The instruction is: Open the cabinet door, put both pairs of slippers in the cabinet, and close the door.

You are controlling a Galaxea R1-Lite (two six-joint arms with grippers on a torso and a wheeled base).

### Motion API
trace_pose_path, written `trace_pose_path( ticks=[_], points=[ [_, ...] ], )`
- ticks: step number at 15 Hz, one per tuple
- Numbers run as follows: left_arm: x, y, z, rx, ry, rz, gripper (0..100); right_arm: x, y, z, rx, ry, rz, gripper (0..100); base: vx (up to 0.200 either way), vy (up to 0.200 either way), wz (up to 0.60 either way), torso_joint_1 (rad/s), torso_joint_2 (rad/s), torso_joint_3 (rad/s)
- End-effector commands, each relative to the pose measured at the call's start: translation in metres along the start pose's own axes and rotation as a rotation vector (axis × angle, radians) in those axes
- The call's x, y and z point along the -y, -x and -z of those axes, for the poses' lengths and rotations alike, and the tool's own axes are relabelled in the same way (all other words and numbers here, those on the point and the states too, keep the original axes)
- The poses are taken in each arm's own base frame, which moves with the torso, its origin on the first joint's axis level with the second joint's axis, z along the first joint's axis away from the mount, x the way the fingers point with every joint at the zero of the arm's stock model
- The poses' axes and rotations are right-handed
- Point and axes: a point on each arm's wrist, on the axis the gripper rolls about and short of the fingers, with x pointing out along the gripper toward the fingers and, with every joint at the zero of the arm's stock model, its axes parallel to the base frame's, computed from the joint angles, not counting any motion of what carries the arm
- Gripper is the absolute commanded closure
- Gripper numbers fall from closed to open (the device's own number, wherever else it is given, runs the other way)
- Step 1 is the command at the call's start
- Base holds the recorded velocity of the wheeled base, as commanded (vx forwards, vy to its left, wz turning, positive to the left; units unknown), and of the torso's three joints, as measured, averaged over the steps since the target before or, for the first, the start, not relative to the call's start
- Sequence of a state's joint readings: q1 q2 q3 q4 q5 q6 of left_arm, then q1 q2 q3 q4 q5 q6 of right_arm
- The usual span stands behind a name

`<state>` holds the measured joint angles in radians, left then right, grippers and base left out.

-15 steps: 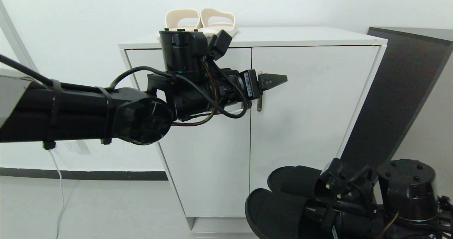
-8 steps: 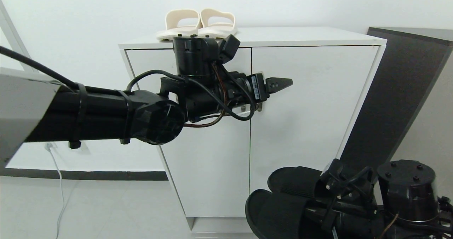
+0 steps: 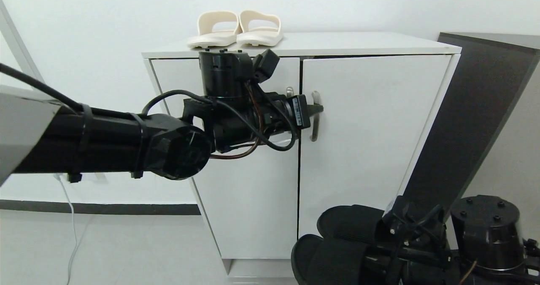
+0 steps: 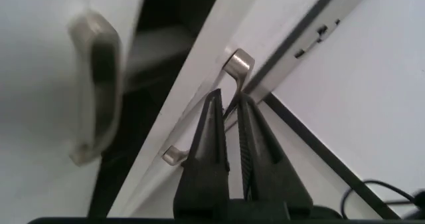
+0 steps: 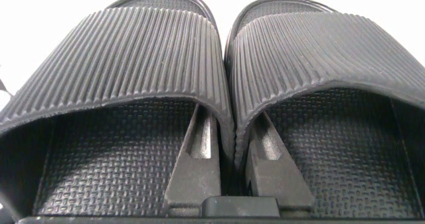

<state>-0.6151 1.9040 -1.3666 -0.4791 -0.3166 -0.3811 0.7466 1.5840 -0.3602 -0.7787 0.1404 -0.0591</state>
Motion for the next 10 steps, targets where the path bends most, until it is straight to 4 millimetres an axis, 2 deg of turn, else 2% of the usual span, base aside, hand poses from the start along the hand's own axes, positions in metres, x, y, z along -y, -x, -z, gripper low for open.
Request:
trace_pose_path(
  ticks=[1,7,10],
  points=[
    [0.009,0.018,-0.004,0.004,-0.003,0.009,100,-0.002,0.002,0.002,-0.002,0.004,-0.012,100,0.000,0.000,0.00,0.000,0.00,0.000],
    [0.025,0.064,-0.004,0.029,-0.012,0.018,100,-0.005,0.003,0.002,0.001,0.012,-0.025,100,0.000,0.000,0.00,0.000,0.00,0.000],
    [0.017,0.069,-0.005,0.046,-0.012,-0.005,100,-0.006,0.003,0.002,-0.001,0.015,-0.030,100,0.000,0.000,0.00,0.000,0.00,0.000]
  ],
)
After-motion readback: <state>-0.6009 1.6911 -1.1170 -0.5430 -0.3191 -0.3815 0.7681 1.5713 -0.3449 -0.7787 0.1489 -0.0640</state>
